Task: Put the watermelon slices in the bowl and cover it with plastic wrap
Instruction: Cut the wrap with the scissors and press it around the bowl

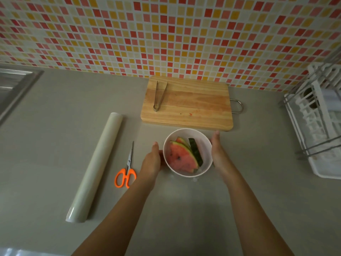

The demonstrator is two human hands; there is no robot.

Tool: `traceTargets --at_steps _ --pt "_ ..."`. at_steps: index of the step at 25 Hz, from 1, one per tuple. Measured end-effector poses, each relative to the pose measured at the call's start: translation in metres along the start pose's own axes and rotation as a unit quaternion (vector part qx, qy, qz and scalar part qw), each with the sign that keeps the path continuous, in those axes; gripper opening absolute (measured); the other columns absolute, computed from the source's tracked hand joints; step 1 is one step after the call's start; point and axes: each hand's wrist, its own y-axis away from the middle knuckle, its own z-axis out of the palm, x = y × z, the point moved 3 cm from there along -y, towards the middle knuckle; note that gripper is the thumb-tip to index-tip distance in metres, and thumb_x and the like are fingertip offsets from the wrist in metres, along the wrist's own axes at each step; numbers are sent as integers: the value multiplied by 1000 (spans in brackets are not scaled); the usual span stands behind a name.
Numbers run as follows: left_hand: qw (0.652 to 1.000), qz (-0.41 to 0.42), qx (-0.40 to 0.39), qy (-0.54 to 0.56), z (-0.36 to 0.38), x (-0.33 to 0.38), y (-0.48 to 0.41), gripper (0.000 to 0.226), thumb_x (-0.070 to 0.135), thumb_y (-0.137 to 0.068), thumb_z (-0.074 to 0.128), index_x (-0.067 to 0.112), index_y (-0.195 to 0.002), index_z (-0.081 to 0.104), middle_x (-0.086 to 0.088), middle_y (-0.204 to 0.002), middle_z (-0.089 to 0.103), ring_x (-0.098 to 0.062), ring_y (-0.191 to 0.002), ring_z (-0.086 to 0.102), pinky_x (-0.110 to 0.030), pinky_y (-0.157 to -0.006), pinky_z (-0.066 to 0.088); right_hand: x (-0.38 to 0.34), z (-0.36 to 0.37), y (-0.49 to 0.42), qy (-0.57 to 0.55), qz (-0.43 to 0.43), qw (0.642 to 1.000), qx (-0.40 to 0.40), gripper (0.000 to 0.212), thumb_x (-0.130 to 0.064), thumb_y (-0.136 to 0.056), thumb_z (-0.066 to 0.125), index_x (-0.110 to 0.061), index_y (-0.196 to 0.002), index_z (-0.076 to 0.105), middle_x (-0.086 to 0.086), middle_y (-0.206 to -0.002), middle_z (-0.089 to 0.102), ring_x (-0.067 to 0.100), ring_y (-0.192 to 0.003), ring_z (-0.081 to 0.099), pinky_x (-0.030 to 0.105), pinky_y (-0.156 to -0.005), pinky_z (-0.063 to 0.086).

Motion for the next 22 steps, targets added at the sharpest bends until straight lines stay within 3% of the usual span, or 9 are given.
traceTargets --at_steps 2,5,7,9,11,14,17,19,22 --pt "999 10 -10 -29 1 6 -1 65 50 -99 20 16 -84 73 -18 -99 72 -32 -101 64 -47 -100 46 0 -2 -6 12 27 997 -76 113 -101 -36 5 -32 -96 71 6 -102 72 19 -97 67 37 -89 48" --pt "997 12 -17 -75 -2 24 -15 62 49 -98 26 7 -99 72 -17 -95 72 -31 -91 66 -42 -89 52 6 2 -9 41 53 991 -120 84 -88 -67 11 -32 -63 73 0 -74 75 16 -76 71 31 -76 51" --pt "996 -10 -42 -76 -2 33 -23 47 41 -95 41 7 -85 71 -12 -81 70 -26 -78 65 -36 -78 51 6 6 -19 42 51 994 -92 65 -69 -85 26 -26 -65 71 1 -78 72 19 -82 66 33 -79 48" --pt "995 -32 -80 -48 -1 41 -27 25 26 -87 58 7 -74 68 -12 -75 66 -25 -74 60 -38 -77 49 -3 11 -28 23 60 994 -88 37 -52 -84 46 -24 -68 64 0 -77 66 19 -78 61 34 -77 45" --pt "992 -50 -107 -39 -2 46 -33 9 10 -79 65 2 -77 70 -15 -78 64 -26 -76 59 -42 -80 49 -11 13 -35 -13 83 994 -75 25 -38 -77 58 -21 -60 65 2 -66 64 22 -67 59 36 -71 46" --pt "988 -70 -129 -40 -1 51 -40 19 0 -77 65 -9 -94 68 -18 -84 64 -28 -80 59 -42 -80 50 -10 15 -41 -80 103 990 -59 28 -32 -77 62 -20 -53 70 1 -60 66 23 -64 61 36 -72 49" --pt "985 -37 -144 -86 0 53 -40 22 -2 -79 64 -10 -99 69 -16 -86 67 -24 -77 62 -37 -75 54 -8 23 -42 -181 99 975 -82 31 -31 -82 52 -20 -61 72 1 -68 69 20 -68 62 34 -74 49" --pt "981 -47 -144 -122 -2 55 -39 22 5 -80 68 -4 -99 71 -17 -92 68 -25 -84 63 -39 -82 55 -9 28 -43 -243 93 961 -89 32 -29 -87 46 -15 -77 73 1 -78 74 19 -74 65 33 -75 48" --pt "976 -79 -183 -90 -2 56 -41 25 3 -83 63 -7 -105 68 -20 -97 62 -27 -87 56 -40 -84 50 -11 28 -43 -310 77 943 -89 26 -27 -94 41 -10 -99 61 -1 -92 75 16 -81 69 33 -75 49"
